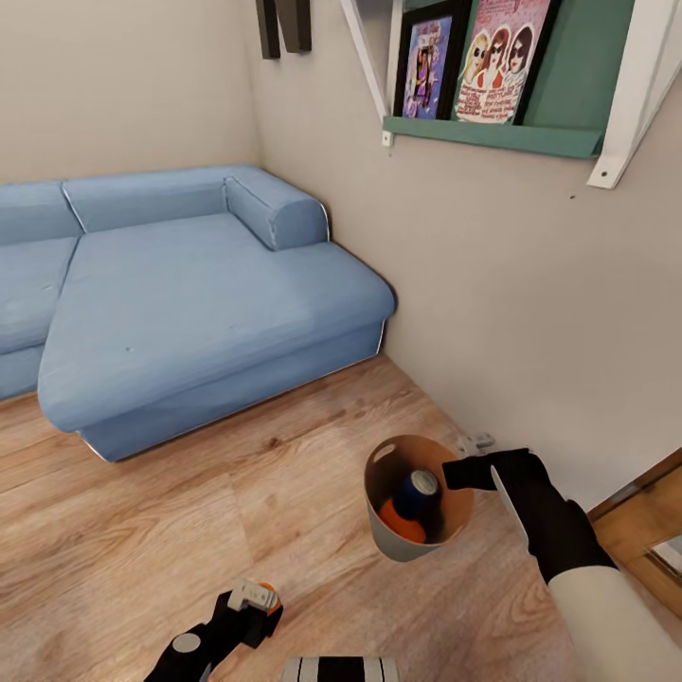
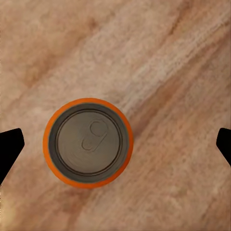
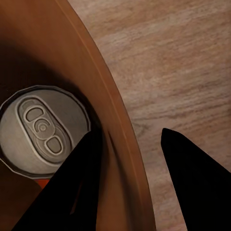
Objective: Put the three can of soda from the living room inside the tash can in the kitchen.
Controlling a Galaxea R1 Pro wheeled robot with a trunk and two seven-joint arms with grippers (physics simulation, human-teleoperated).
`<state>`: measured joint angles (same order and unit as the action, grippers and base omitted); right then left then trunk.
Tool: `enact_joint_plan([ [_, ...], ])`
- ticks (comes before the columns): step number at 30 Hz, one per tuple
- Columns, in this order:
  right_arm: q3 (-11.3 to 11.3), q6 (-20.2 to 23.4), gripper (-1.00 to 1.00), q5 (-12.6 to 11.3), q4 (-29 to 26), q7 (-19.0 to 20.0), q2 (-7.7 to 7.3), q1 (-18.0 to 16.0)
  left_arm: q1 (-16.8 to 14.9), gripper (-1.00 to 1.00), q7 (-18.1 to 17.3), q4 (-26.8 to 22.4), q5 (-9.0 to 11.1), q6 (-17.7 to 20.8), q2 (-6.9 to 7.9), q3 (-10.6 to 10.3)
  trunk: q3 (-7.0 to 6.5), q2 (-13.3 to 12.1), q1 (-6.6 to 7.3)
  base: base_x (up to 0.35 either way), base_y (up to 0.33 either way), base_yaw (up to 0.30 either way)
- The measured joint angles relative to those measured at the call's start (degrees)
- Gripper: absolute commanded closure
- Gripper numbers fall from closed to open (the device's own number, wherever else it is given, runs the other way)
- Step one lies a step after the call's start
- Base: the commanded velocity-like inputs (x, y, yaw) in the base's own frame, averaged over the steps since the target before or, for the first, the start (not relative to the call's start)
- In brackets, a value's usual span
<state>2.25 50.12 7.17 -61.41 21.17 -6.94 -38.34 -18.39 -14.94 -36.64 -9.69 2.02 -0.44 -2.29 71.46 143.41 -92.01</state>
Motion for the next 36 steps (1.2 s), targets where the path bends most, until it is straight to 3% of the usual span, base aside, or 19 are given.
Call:
enact_joint_plan([
  [18,0.19,0.00,1.00,0.04,-0.26,0.05,0.08,0.16,0.11,-1.00,0.38,0.13,-0.02,-0.35,0.00,0.08,0.00,0.00,0.00,0.008,0.058,0.000],
  [33,0.28,0.02,1.00,0.06,-0.83,0.05,0.08,0.21,0.02,-1.00,0.63,0.31,-0.12,-0.27,-0.18,0.08,0.00,0.00,0.00,0.103,-0.025,0.000],
  [36,0.28,0.02,1.00,0.14,-0.89,0.05,0.08,0.22,0.03,-1.00,0.63,0.33,-0.11,-0.24,-0.23,0.08,0.66,0.04,-0.08,0.004,-0.001,0.000],
])
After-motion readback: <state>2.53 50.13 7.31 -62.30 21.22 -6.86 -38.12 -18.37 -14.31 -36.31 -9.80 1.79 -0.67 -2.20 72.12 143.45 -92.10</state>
